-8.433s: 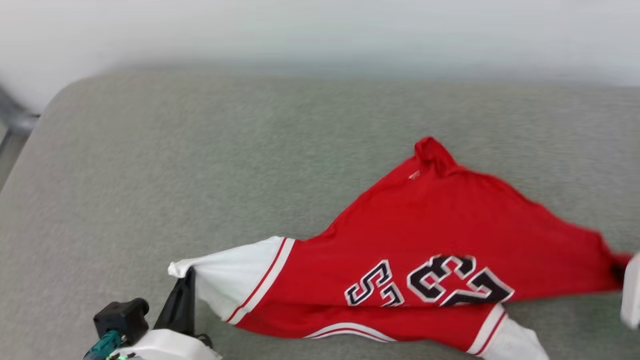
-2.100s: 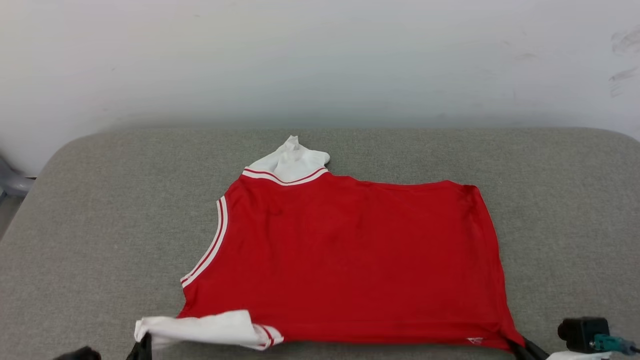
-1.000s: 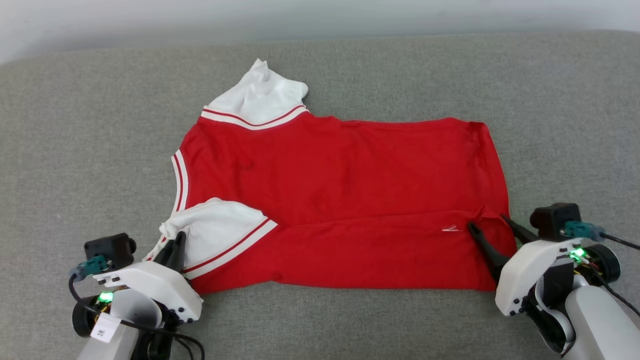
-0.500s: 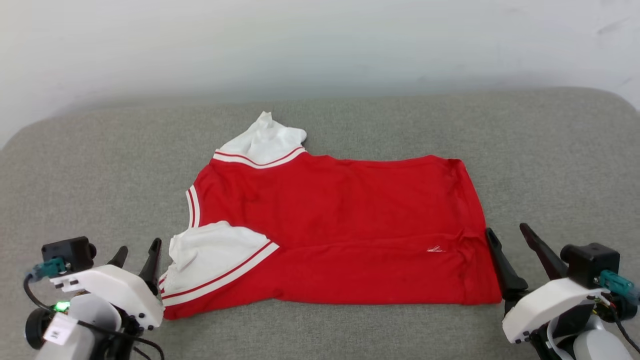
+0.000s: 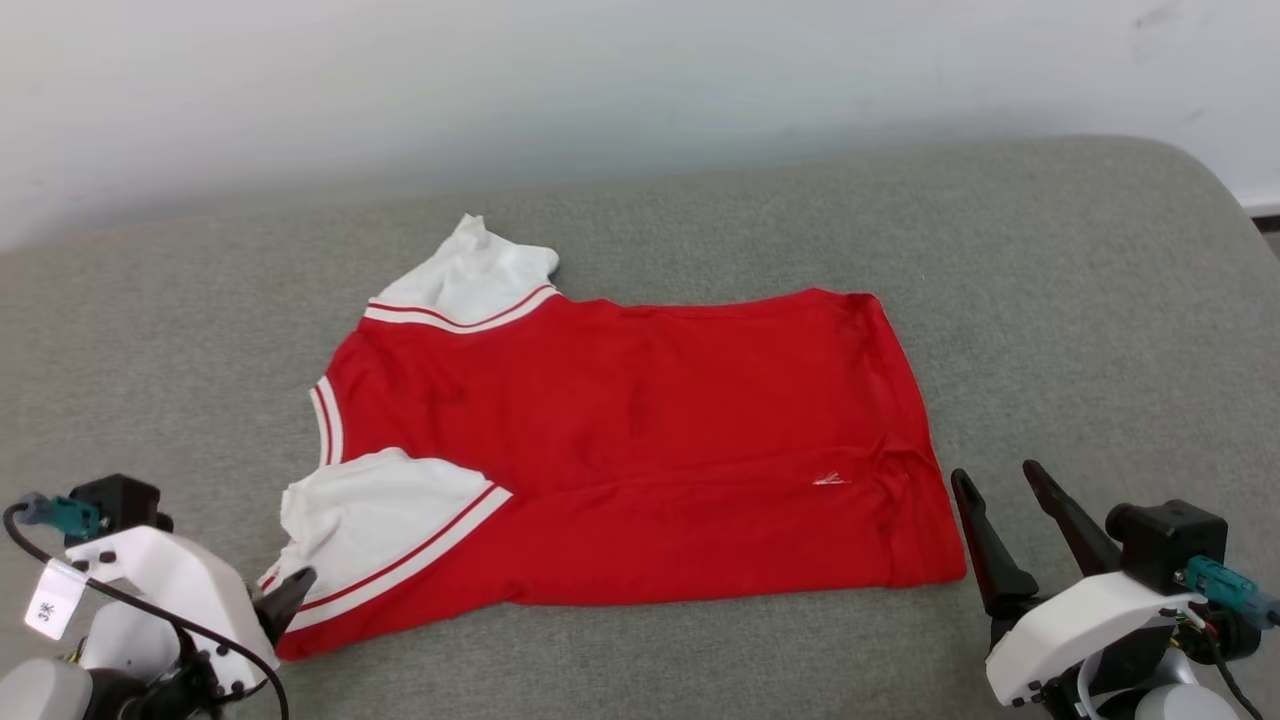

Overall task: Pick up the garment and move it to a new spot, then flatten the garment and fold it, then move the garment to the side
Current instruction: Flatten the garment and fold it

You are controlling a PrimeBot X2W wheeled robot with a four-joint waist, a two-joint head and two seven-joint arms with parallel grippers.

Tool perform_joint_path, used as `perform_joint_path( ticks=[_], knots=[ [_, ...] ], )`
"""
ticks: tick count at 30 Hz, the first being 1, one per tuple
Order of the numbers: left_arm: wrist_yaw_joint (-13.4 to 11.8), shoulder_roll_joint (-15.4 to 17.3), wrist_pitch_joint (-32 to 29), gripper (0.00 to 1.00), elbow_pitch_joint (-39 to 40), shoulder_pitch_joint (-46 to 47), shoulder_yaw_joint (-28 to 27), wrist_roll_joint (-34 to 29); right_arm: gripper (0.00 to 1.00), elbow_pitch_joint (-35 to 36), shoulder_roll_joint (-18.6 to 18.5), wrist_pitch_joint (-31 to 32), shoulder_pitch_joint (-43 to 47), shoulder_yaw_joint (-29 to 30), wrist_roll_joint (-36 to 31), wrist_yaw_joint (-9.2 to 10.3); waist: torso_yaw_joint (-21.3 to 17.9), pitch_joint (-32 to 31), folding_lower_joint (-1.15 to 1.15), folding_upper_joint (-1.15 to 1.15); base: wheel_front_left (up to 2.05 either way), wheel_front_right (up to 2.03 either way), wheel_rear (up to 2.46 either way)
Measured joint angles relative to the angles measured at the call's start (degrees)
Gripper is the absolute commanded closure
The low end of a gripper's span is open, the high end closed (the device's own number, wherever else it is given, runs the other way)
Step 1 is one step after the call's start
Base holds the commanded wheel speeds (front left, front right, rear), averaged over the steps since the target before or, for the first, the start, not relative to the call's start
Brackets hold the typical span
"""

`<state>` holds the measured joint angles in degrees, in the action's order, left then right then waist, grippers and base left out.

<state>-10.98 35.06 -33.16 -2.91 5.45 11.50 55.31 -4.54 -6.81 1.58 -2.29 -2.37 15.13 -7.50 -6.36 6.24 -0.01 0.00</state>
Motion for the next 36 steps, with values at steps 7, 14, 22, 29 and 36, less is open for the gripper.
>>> perform_joint_path(
  ticks=[7, 14, 22, 29, 36],
  knots=[
    [-1.2, -0.1, -3.7, 0.00, -3.6, -1.1, 0.6, 2.2, 0.00, -0.1, 0.5, 0.0, -0.9, 0.0, 0.4, 0.00, -1.9, 3.5, 0.00, 0.00, 0.00, 0.00, 0.00],
    [0.3, -0.9, -4.5, 1.00, -6.6, 0.5, 1.1, 3.0, 0.00, -1.3, 0.2, 2.0, -2.0, 0.7, 1.7, -0.01, -2.7, 5.7, 0.00, 0.00, 0.00, 0.00, 0.00],
    [1.4, -1.9, -0.7, 1.00, -7.1, 1.8, 1.6, 1.3, 0.00, -2.5, -3.0, 14.7, -2.8, 2.2, 6.4, 0.00, -1.7, 5.1, 0.01, 0.00, 0.00, 0.00, 0.00],
    [0.6, -1.0, 1.4, 1.00, -2.0, 2.0, 1.4, -0.9, 0.00, -2.2, -5.4, 27.6, -6.0, -1.1, 8.4, -0.01, -0.1, 4.9, 0.01, 0.00, 0.00, 0.00, 0.00],
    [-0.7, -0.7, 1.7, 1.00, 2.8, 2.2, 2.0, -2.7, 0.00, -7.5, -6.0, 31.7, -10.4, -4.8, 9.4, -0.01, 1.3, 6.7, 0.01, 0.00, 0.00, 0.00, 0.00]
  ],
)
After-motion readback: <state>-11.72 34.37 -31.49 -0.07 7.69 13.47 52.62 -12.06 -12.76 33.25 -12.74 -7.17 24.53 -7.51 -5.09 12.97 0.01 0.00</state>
